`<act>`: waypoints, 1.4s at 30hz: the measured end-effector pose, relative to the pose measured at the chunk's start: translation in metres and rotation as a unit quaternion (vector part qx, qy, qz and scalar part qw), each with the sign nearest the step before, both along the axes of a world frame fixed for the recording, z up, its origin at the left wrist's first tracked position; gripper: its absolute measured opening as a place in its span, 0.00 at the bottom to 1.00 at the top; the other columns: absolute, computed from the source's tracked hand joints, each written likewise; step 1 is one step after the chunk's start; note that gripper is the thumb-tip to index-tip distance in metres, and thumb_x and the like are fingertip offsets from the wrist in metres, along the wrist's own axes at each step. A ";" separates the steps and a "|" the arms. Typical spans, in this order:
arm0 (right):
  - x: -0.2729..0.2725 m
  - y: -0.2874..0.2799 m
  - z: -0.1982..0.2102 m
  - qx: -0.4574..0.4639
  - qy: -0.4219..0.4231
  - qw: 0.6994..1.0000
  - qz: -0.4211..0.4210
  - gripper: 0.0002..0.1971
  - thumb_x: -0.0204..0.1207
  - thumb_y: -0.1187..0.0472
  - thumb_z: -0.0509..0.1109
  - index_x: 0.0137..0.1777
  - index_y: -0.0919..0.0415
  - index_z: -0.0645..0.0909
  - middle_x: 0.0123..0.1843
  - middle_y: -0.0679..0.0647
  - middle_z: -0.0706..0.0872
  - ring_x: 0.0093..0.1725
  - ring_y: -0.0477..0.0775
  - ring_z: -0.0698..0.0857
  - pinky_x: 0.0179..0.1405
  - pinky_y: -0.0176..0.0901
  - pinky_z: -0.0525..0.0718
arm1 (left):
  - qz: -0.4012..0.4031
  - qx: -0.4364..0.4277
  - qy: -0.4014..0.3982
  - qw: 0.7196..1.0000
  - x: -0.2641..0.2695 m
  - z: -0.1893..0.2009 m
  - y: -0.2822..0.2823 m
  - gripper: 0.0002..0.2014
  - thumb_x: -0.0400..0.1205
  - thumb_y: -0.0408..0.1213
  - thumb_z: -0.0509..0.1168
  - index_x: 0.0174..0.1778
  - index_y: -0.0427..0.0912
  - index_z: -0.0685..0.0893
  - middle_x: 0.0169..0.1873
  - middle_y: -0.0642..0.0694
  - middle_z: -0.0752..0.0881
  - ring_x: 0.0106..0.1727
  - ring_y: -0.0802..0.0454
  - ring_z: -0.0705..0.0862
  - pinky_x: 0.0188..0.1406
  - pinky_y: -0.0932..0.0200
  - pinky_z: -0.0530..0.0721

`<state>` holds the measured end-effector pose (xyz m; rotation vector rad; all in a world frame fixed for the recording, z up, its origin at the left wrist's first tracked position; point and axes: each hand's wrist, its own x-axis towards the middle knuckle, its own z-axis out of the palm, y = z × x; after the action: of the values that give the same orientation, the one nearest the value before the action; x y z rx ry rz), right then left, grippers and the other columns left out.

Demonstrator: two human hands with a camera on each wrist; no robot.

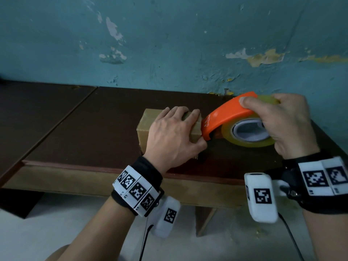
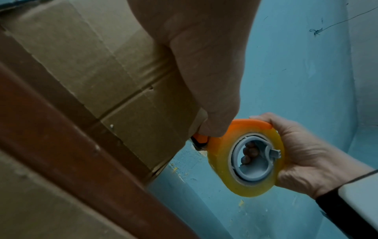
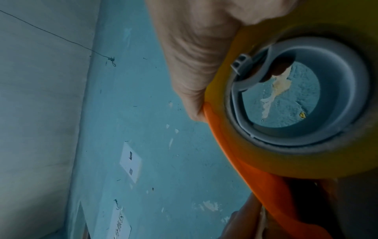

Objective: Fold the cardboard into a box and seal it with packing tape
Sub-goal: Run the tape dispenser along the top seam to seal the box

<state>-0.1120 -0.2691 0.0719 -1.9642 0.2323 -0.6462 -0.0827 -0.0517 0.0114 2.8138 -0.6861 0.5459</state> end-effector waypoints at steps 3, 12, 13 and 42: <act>0.000 0.003 -0.001 0.003 -0.002 1.000 -0.019 0.27 0.57 0.38 0.81 0.31 0.64 0.83 0.25 0.53 0.81 0.28 0.57 0.82 0.40 0.60 0.87 | 0.003 0.000 -0.004 1.000 0.002 -0.001 0.000 0.38 0.82 0.68 0.57 0.85 0.51 0.74 0.78 0.42 0.81 0.80 0.44 0.78 0.86 0.45 0.66; -0.001 0.007 0.008 -0.059 0.024 0.998 -0.020 0.25 0.61 0.39 0.80 0.27 0.61 0.77 0.25 0.54 0.78 0.27 0.59 0.79 0.38 0.60 0.83 | -0.001 -0.001 -0.008 1.000 0.001 -0.002 0.000 0.39 0.82 0.68 0.56 0.85 0.50 0.74 0.78 0.43 0.81 0.80 0.45 0.78 0.86 0.44 0.66; -0.002 0.008 0.009 -0.066 0.024 0.997 -0.022 0.26 0.60 0.39 0.79 0.28 0.63 0.78 0.26 0.56 0.79 0.28 0.63 0.79 0.38 0.62 0.85 | -0.001 -0.001 -0.008 1.000 0.001 -0.002 0.000 0.39 0.81 0.68 0.55 0.85 0.50 0.74 0.77 0.42 0.81 0.80 0.44 0.78 0.86 0.44 0.66; 0.007 0.017 -0.019 -0.272 0.301 0.908 -0.104 0.31 0.65 0.38 0.86 0.58 0.57 0.81 0.51 0.56 0.82 0.51 0.58 0.80 0.44 0.50 0.75 | -0.020 -0.015 -0.007 1.000 -0.003 0.000 0.002 0.38 0.80 0.67 0.60 0.85 0.51 0.76 0.77 0.46 0.82 0.80 0.49 0.78 0.87 0.48 0.62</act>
<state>-0.1054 -0.2525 0.0524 -2.6758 0.7104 -0.2157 -0.0853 -0.0497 0.0117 2.7656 -0.7289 0.5652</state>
